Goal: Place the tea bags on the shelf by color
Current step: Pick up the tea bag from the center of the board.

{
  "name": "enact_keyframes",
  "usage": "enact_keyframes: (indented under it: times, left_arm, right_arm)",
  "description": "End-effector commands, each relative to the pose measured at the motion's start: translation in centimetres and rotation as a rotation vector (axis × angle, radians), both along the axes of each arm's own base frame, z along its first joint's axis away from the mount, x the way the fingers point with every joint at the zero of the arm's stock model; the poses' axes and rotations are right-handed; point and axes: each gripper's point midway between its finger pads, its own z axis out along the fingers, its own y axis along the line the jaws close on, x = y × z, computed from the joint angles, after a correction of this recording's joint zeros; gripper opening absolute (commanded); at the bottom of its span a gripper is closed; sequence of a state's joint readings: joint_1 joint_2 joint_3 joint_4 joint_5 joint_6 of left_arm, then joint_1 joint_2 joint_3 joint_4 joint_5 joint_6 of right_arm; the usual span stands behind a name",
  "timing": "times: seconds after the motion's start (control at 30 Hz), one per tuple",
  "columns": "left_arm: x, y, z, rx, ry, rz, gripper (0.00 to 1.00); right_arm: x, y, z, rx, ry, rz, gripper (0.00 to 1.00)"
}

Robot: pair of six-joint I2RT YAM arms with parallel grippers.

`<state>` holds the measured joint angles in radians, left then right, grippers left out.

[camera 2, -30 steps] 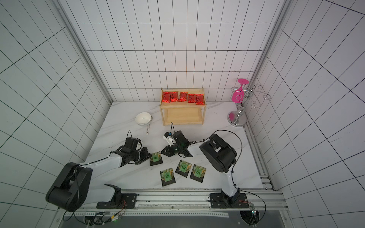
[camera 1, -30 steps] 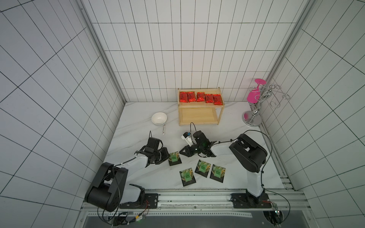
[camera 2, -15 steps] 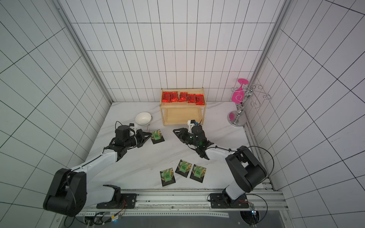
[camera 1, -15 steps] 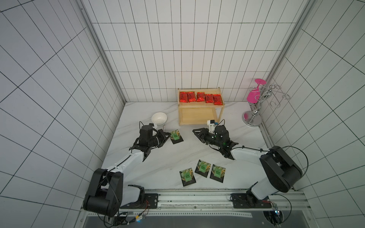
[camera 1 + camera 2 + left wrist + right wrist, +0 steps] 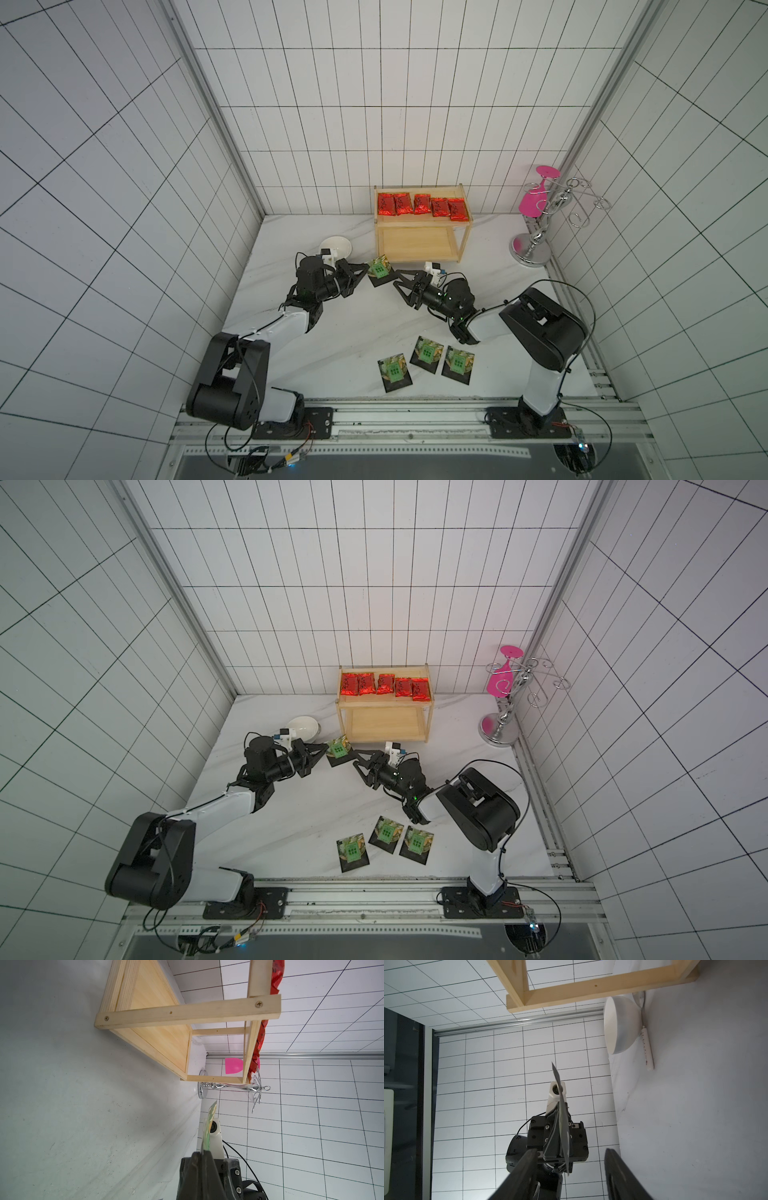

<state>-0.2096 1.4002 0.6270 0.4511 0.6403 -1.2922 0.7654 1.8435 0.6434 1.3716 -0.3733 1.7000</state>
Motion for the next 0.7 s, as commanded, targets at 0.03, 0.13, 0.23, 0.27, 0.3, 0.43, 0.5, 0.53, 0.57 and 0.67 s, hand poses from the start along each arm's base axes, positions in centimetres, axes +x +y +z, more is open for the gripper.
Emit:
enact_keyframes:
  times: [0.03, 0.13, 0.23, 0.27, 0.3, 0.43, 0.5, 0.53, 0.57, 0.67]
  left_arm:
    - [-0.1, -0.4, 1.7, -0.016, -0.051, -0.026, 0.00]
    - [-0.2, -0.4, 1.5, -0.013, -0.049, -0.031, 0.00]
    - [-0.4, -0.4, 1.5, -0.009, -0.050, -0.034, 0.00]
    - [-0.5, -0.4, 1.6, -0.005, -0.052, -0.035, 0.00]
    - [-0.5, -0.3, 1.5, 0.000, -0.050, -0.033, 0.00]
    - [-0.6, -0.3, 1.7, 0.009, -0.054, -0.035, 0.00]
    - [-0.7, -0.3, 1.7, 0.014, -0.057, -0.036, 0.00]
    - [-0.7, -0.3, 1.7, 0.016, -0.057, -0.036, 0.00]
    - [-0.7, -0.4, 1.7, 0.018, -0.056, -0.039, 0.00]
    - [-0.7, -0.4, 1.5, 0.023, -0.053, -0.045, 0.00]
  right_arm:
    - [0.1, -0.1, 2.8, 0.065, -0.067, 0.000, 0.45]
    - [0.2, 0.2, 3.4, 0.070, -0.091, 0.011, 0.37]
    - [0.1, 0.6, 3.9, 0.076, -0.110, 0.028, 0.29]
    - [0.0, 0.7, 4.1, 0.078, -0.115, 0.032, 0.26]
    - [0.0, 0.7, 4.0, 0.076, -0.114, 0.033, 0.22]
    - [-0.1, 0.8, 3.4, 0.067, -0.103, 0.035, 0.07]
    - [-0.1, 0.9, 2.9, 0.058, -0.084, 0.040, 0.01]
    - [0.0, 0.9, 2.7, 0.052, -0.076, 0.040, 0.00]
    - [-0.1, 0.9, 2.5, 0.045, -0.071, 0.040, 0.00]
    - [0.1, 0.6, 2.0, 0.020, -0.064, 0.026, 0.00]
